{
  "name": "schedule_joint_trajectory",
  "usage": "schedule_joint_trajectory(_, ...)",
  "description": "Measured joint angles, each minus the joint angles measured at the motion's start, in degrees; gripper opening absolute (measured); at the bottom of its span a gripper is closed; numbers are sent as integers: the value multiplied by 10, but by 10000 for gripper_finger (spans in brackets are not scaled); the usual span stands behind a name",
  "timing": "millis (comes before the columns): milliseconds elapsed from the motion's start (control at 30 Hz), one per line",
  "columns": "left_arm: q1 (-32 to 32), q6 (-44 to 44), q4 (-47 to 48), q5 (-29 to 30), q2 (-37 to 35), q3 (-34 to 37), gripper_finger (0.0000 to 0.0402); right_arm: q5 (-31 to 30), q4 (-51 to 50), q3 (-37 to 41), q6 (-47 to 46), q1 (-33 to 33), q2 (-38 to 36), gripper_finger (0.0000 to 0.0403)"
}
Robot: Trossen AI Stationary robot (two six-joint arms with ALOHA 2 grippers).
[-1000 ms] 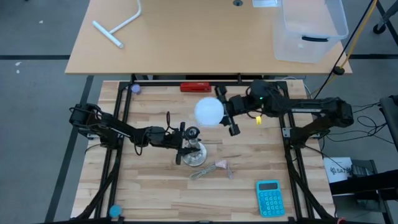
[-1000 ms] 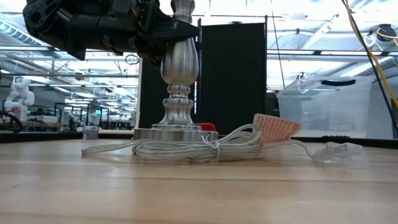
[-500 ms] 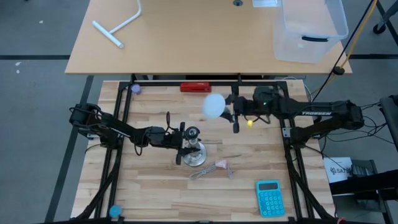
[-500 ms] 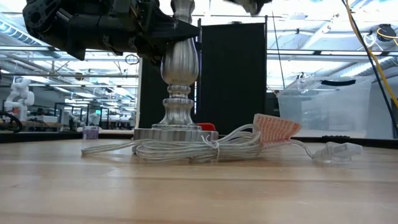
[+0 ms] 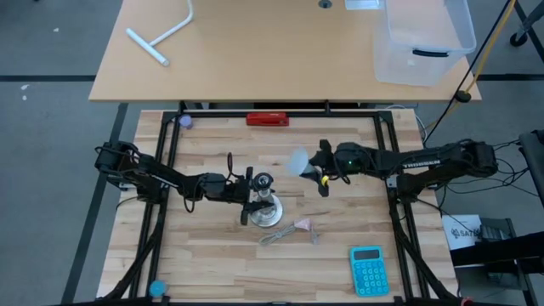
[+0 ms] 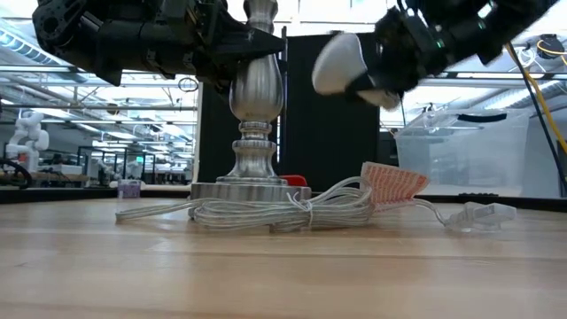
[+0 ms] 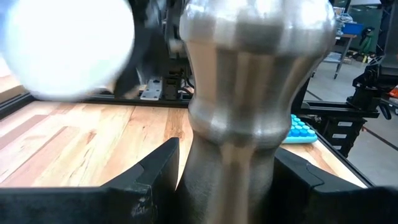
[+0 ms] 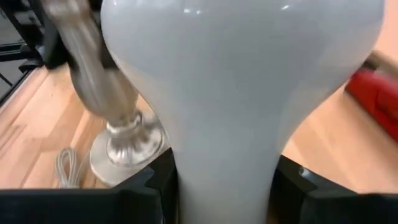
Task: Screw lightbulb
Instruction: Remove the white lightbulb from the silver lamp
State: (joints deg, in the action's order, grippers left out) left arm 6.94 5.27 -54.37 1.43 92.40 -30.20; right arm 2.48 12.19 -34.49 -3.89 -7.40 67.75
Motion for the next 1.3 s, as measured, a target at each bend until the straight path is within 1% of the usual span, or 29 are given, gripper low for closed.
schedule_joint_trajectory(167, 0, 0, 0, 0, 0, 0, 190, 0, 67, 80, -55, 0, 3, 148)
schedule_joint_trajectory(333, 0, 1, 0, 0, 0, 0, 190, 1, 126, 150, -98, 0, 3, 155)
schedule_joint_trajectory(433, 0, -1, 0, 0, 0, 0, 190, 1, 142, 182, -127, 0, 3, 158)
schedule_joint_trajectory(500, 0, -3, 0, 0, 0, 0, 190, 1, 146, 197, -145, 2, 3, 153)
schedule_joint_trajectory(667, 0, -4, 0, 0, 0, 0, 190, -11, 147, 213, -167, 25, 3, 148)
schedule_joint_trajectory(833, 0, -6, 0, 0, 0, 0, 190, -13, 146, 213, -184, 44, 3, 159)
schedule_joint_trajectory(933, 0, -6, -4, -1, 0, 0, 190, -13, 142, 213, -197, 49, 11, 153)
schedule_joint_trajectory(1000, -1, -7, -26, -9, 1, 1, 190, -14, 136, 213, -204, 52, 22, 148)
schedule_joint_trajectory(1100, 0, 4, -91, -27, 5, 3, 190, -19, 137, 213, -212, 53, 42, 149)
schedule_joint_trajectory(1200, 4, 41, -133, -56, 6, 5, 190, -27, 141, 213, -214, 57, 58, 157)
schedule_joint_trajectory(1300, 5, 74, -158, -66, 0, 3, 190, -27, 153, 213, -213, 57, 73, 155)
